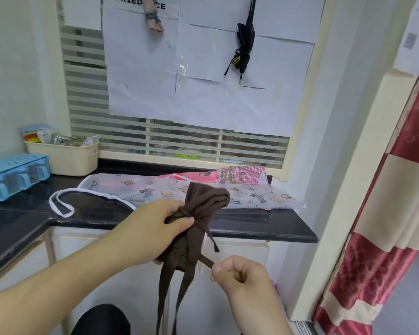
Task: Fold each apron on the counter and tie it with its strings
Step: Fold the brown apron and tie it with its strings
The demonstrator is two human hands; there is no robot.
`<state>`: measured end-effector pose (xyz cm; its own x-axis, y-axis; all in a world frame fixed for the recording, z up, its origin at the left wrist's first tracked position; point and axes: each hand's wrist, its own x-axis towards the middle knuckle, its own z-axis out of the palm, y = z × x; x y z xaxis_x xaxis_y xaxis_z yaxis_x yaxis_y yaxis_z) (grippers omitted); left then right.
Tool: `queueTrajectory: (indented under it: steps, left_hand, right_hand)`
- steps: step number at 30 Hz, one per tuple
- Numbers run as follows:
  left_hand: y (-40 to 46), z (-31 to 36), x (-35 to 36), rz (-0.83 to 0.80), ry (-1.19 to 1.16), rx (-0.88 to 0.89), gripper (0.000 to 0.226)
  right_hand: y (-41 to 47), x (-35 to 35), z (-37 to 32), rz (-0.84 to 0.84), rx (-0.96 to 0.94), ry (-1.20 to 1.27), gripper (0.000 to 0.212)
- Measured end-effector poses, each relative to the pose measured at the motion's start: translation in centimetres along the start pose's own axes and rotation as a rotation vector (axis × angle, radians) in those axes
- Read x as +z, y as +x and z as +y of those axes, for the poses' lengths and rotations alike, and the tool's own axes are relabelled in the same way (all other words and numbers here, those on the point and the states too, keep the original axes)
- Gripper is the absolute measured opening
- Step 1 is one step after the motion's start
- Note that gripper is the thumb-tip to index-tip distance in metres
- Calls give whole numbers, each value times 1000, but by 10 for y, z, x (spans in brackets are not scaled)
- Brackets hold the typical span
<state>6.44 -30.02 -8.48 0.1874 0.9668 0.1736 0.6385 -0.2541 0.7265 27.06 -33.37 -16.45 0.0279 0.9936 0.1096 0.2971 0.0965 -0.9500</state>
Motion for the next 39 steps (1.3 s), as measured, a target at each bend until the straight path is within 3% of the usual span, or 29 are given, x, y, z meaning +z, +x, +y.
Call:
queueTrajectory:
  steps: [5,8,12,16,18,20,23,25,27,32,36,39]
  left_hand:
    - [-1,-1,8,-172,392,74,11]
    - [-8,13,14,-409,508,182,8]
    - [-19,30,11,-579,429,297,9]
    - [-21,34,4,-575,160,375,9]
    - [-21,33,1,-502,57,364,11]
    - [-20,33,-1,-430,-23,336,12]
    - [-20,32,-2,-308,-114,296,22]
    - [-17,27,1,-184,-77,264,24]
    - [-11,19,4,-52,46,230,20]
    - [-1,1,7,193,161,111,27]
    - [-4,-2,6,149,467,95,27]
    - [-11,1,9,33,754,186,23]
  right_hand:
    - [-7,-30,-31,45,-515,-719,13]
    - [6,-46,-59,-58,-714,-844,14]
    - [40,-62,-79,-421,-489,-464,10]
    - [57,-64,-56,-604,-369,-24,15]
    - [60,-52,-32,-656,-211,242,17]
    - [58,-35,-1,-673,-36,547,38]
    - [42,-9,37,-551,230,978,36]
    - [26,1,40,-640,177,921,24]
    - [18,6,36,-657,152,849,27]
    - [-9,10,30,-439,41,339,29]
    - [-32,-6,6,-290,-6,-177,24]
    - [-36,-27,-28,-154,-274,-530,16]
